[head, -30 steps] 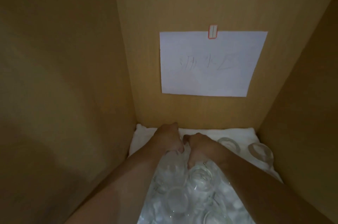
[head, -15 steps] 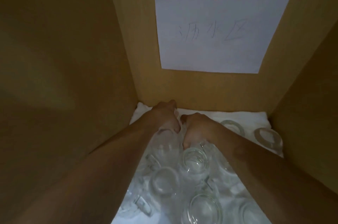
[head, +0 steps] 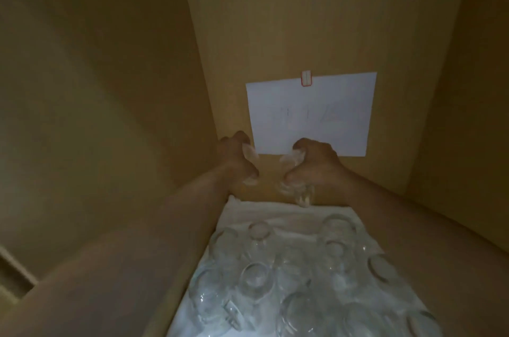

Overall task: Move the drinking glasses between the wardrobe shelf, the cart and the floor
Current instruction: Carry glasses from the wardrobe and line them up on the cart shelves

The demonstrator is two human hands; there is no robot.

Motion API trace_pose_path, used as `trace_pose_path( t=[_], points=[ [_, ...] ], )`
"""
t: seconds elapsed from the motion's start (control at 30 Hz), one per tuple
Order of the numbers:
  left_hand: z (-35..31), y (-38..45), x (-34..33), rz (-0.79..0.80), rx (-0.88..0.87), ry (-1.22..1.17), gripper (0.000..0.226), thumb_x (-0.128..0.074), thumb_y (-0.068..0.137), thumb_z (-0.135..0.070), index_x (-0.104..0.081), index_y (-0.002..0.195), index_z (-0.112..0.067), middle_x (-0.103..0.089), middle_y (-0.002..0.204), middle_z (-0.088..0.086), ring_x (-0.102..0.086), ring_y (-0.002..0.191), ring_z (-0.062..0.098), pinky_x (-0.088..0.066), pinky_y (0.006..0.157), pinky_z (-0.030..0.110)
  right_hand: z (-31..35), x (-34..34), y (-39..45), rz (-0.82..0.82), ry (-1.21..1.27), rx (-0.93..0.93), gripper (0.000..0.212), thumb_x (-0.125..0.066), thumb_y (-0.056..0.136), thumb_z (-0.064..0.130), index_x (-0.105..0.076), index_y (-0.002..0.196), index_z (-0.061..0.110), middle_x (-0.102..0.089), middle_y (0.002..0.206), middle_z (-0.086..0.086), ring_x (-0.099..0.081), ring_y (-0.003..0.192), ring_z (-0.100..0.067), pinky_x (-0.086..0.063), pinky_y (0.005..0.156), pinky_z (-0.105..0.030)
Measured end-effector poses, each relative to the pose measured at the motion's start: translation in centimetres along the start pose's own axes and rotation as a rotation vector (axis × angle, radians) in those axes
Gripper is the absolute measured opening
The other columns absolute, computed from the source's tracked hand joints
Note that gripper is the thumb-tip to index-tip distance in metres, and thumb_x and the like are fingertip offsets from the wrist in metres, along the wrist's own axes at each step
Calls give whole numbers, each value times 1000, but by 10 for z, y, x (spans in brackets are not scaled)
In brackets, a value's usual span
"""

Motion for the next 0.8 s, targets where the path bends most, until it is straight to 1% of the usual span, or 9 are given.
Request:
trace_pose_path(
  t=[0.07,0.17,0.23,0.3,0.43,0.53,0.63,0.73,0.8],
  points=[
    [-1,-7,21,-23,46,-157,70,-95,61,-20,-52,116,-23,-51,127,7,-55,105,24,-51,76,30,0,29,-17,-162,309,-112,78,-97,54,37,-61,122,28,-62,113,4,-64,100,-19,-62,72,-35],
    [-1,-22,52,-81,77,-375,70,-96,61,-23,-48,111,-25,-52,129,6,-56,111,27,-50,80,34,2,54,-46,-267,781,-157,69,-98,56,31,-64,115,24,-69,114,0,-72,96,-22,-64,66,-41],
    [3,-37,71,-148,83,-524,72,-98,60,-25,-48,112,-24,-57,124,6,-59,107,26,-52,81,35,13,64,-65,-243,1008,-111,65,-96,62,29,-65,118,18,-70,119,-11,-74,99,-27,-63,73,-48],
    [6,-52,79,-184,86,-752,74,-97,61,-21,-48,116,-21,-60,120,8,-62,105,26,-53,83,38,33,68,-81,-115,1213,-24,55,-87,76,28,-67,125,15,-66,129,-17,-71,108,-32,-60,87,-53],
    [13,-87,71,-117,93,-1118,70,-93,68,-22,-45,119,-17,-64,106,4,-61,81,16,-44,63,30,62,66,-123,-30,1564,123,42,-75,88,26,-70,129,20,-68,131,-10,-67,117,-33,-54,97,-53],
    [15,-112,55,38,215,-1337,67,-90,71,-31,-56,126,-13,-67,99,4,-58,75,17,-42,61,30,74,56,-154,-66,1621,140,50,-84,79,12,-71,127,19,-66,134,-13,-68,115,-36,-56,95,-52],
    [11,-133,46,182,303,-1498,58,-86,72,-42,-69,123,-19,-67,90,-3,-60,77,15,-43,75,34,72,52,-187,-200,1728,18,67,-91,61,-5,-70,124,8,-59,134,-21,-69,105,-46,-57,88,-56],
    [7,-153,42,285,295,-1579,60,-88,65,-42,-71,118,-20,-67,85,-2,-59,71,15,-43,70,33,74,53,-223,-284,1701,28,71,-95,58,5,-68,123,7,-64,128,-22,-70,104,-44,-56,91,-59],
    [4,-165,39,365,270,-1649,67,-90,59,-39,-69,119,-16,-69,88,1,-59,68,16,-45,68,32,76,50,-246,-317,1615,2,59,-92,68,23,-72,122,14,-69,127,-16,-68,112,-35,-55,94,-50]
  ],
)
Point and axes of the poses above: each hand's wrist, its own y-axis towards the middle knuckle, its own x-axis out of the back of the hand, z = x × y, the point moved 8 cm from there along y, towards the middle knuckle
